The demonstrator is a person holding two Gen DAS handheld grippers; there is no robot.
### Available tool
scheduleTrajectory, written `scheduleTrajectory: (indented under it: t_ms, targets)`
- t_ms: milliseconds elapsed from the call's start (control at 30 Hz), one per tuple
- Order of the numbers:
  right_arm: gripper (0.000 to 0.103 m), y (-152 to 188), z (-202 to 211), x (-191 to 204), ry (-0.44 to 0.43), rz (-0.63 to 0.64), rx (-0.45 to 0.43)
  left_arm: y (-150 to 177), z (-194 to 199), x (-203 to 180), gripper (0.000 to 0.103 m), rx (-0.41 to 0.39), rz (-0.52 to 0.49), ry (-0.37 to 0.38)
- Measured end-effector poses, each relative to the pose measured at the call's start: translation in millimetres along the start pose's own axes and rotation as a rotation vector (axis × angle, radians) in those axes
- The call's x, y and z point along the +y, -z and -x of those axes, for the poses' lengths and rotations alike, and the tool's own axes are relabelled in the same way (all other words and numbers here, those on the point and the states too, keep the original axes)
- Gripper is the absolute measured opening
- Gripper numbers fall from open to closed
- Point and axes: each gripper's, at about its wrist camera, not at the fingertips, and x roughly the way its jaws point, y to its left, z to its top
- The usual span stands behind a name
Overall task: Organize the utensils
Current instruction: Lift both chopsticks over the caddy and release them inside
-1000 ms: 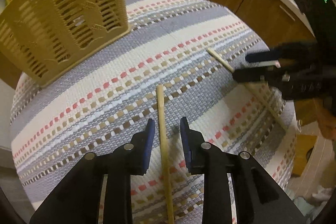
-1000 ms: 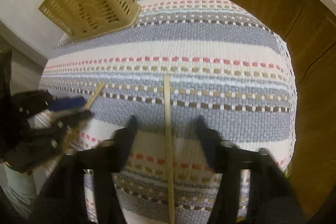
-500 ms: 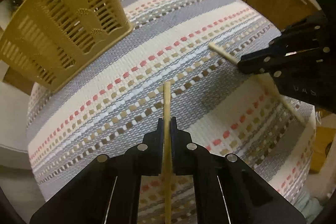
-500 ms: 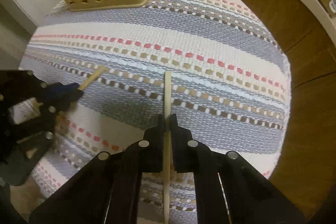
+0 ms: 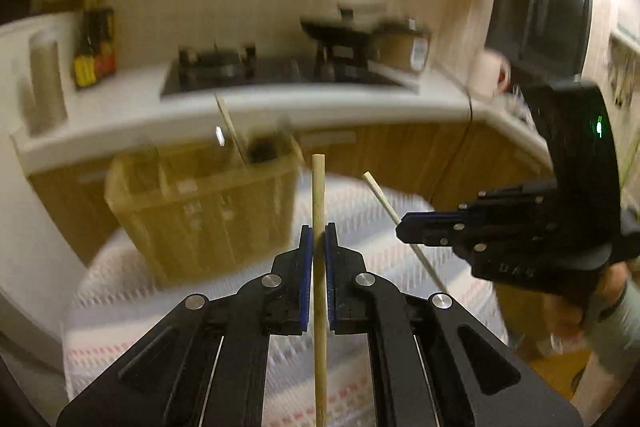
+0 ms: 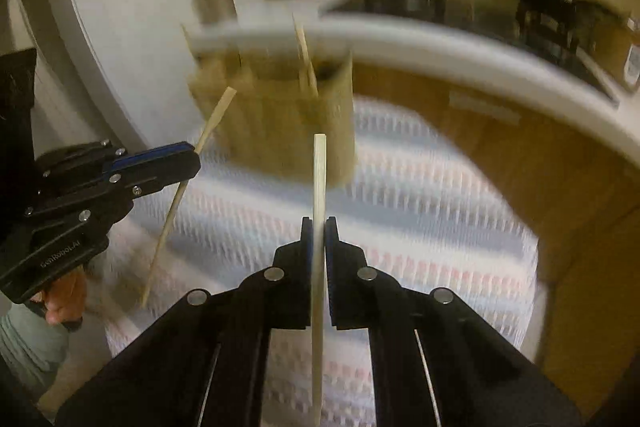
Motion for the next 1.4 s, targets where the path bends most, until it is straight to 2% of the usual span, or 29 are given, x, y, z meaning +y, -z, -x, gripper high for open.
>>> scheduleTrajectory:
  t_ms: [167,367,467,700,800,1033,1233,1400]
  targets:
    - [0.004,-40.7,25.3,10.1,0.029,0.012,-0.195,-38.6,25.2,19.8,0.004,-0.162,0.027,-0.031]
    - [0.004,-83.4,25.1,16.1,0.063,-0.017,-0.425,-73.2,36.0,32.3,0.004,-0.335,0.08,-0.072]
    - [0.004,-97.5,15.5,16.7,0.088,-0.018,-0.507,-83.7,28.7,39.0,0.004,-0.408,0.09,-0.117]
    - [0.004,-107.1,-4.6,13.7,0.115,-0.022,-0.64,-94.1,13.0,59.8,0.004,-0.511,0.11,-0.135]
    - [0.004,-106.3,-17.6,10.6,0.103,-0.022,-0.661,-92.5,3.1,68.5,0.004,-0.544,0.125,-0.144]
    - [0.004,-104.0,-49.5,2.5,0.098,-0.038,-0.652,-86.6,-22.7,79.9,0.004,-0.559,0.124,-0.196]
    - [0.005,-98.2,-67.5,-8.4,0.074,-0.069,-0.611,-77.2,-36.5,85.8,0.005,-0.551,0.129,-0.197]
    - [0.005,-85.1,-70.4,-13.6,0.022,-0.083,-0.55,-69.6,-30.9,89.2,0.008,-0.536,0.146,-0.168]
